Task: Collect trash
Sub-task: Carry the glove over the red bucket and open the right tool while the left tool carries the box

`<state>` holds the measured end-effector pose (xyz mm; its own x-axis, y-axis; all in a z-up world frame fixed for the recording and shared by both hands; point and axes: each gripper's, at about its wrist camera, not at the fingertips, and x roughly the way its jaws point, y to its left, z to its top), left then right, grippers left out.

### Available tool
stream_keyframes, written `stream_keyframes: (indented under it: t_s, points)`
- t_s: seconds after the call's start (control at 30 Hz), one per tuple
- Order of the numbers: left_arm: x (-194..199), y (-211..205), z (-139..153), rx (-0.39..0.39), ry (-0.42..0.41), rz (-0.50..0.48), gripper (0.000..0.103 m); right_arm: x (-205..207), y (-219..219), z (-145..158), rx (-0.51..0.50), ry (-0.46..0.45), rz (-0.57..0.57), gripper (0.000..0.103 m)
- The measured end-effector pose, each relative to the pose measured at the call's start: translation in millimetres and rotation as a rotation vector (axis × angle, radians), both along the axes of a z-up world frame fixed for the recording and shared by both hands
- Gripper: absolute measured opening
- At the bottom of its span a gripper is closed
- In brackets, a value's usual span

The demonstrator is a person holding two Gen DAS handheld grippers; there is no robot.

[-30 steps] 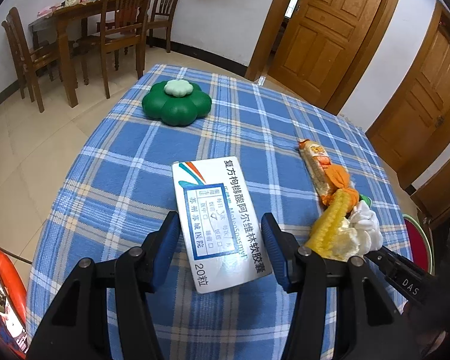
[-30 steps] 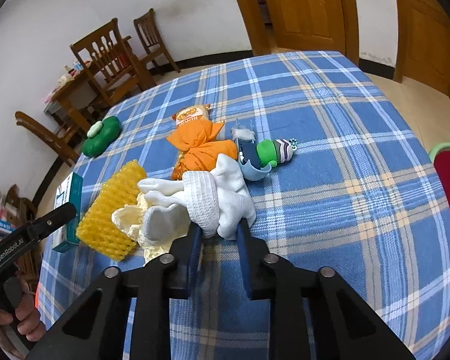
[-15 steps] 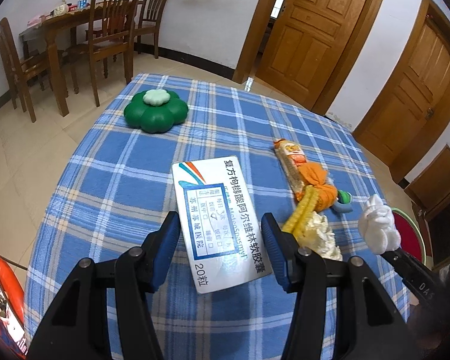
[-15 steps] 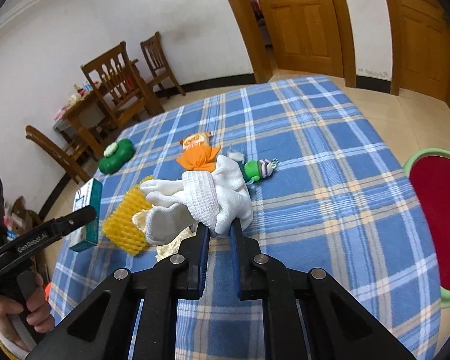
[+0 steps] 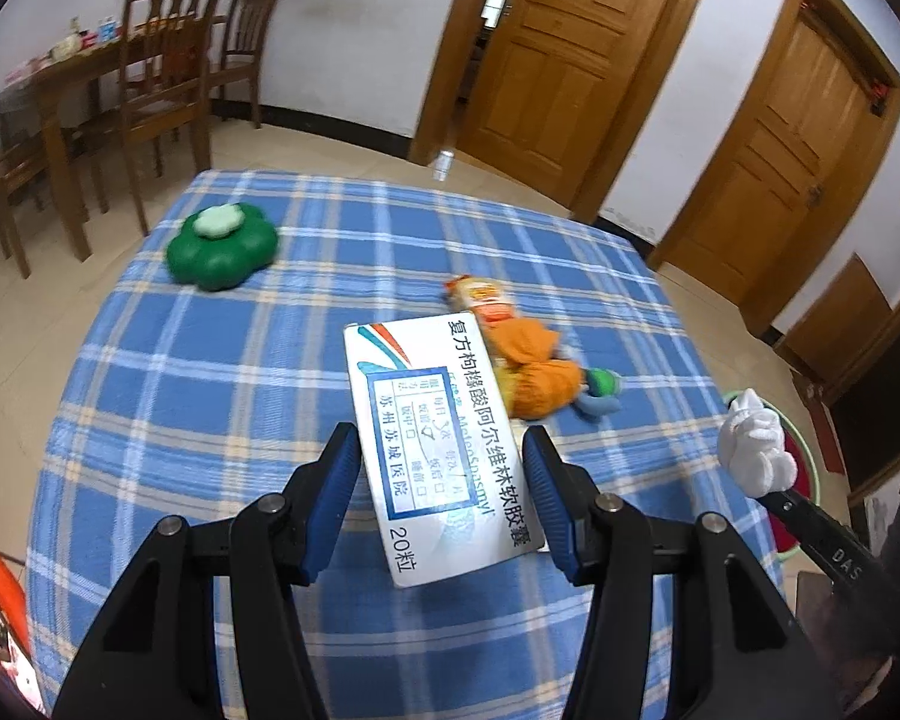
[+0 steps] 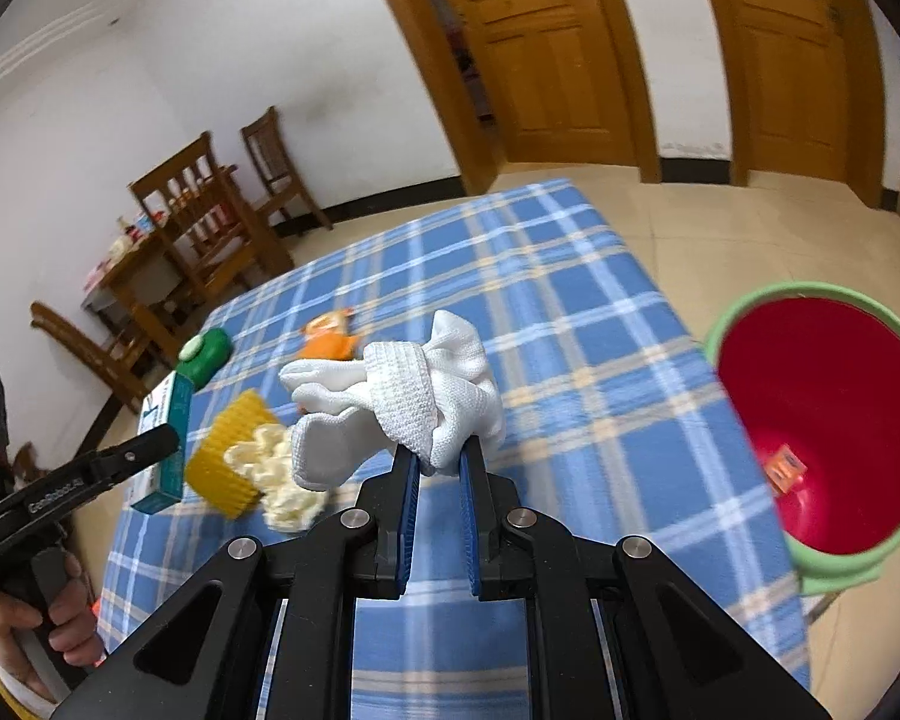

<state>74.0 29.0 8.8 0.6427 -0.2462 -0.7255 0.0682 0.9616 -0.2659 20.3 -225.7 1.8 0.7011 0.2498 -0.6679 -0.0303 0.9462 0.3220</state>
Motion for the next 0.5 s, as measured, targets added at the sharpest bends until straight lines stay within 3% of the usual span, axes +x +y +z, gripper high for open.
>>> stream_keyframes:
  t_s: [0.5]
  points:
    - [3.8,-75.4,14.2,0.009,-0.010,-0.180,0.056,-30.2,-79.3,0.3,0.014,0.009,-0.208,0.013]
